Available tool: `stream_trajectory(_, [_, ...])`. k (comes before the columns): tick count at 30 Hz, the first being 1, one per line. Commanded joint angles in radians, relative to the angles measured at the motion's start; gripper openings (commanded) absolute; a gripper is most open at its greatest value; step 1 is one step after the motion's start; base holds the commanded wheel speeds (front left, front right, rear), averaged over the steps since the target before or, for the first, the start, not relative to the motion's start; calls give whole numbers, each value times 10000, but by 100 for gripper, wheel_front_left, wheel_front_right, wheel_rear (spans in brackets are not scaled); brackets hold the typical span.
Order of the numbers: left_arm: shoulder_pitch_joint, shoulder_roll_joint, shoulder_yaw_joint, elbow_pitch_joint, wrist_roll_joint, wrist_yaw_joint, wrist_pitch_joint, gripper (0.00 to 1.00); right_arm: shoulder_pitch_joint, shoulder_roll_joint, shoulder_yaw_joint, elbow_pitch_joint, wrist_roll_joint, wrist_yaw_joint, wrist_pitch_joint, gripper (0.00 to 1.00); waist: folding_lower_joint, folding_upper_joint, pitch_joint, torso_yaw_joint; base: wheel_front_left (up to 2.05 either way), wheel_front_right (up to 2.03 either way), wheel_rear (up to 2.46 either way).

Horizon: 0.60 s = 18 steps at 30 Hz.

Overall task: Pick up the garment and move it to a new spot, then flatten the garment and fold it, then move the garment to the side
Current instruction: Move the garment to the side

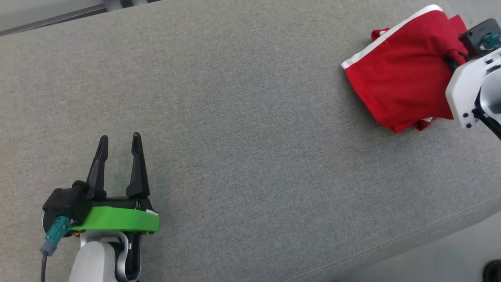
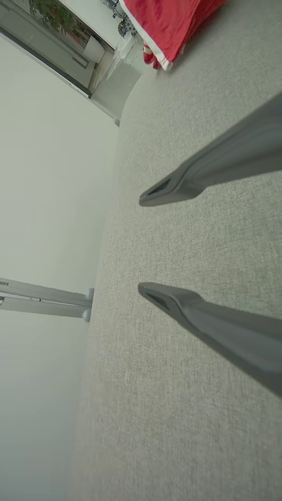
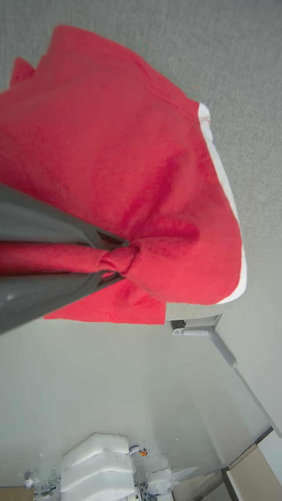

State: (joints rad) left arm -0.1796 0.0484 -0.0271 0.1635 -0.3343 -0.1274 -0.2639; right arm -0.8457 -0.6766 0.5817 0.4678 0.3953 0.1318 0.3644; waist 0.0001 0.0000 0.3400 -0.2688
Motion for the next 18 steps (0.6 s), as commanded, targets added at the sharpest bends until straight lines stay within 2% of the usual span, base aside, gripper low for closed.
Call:
stream_trajectory(1, [-248,46,-31,-53,104,-41,2,100,104,-31,-198,166,-201,-25,-214,0,-1,0,438,-254,0,0,0])
stream_trajectory(11, [-531,226,-549,-248,510,-44,4,100,238,-700,-1563,1469,-2425,-26,-1605,0,-1,0,1301,666,0,0,0])
stream_trajectory(18, [-598,232,-545,-409,486,-45,2,100,595,-872,-3081,2383,-4156,-26,-2134,0,-1,0,1577,1347,0,0,0])
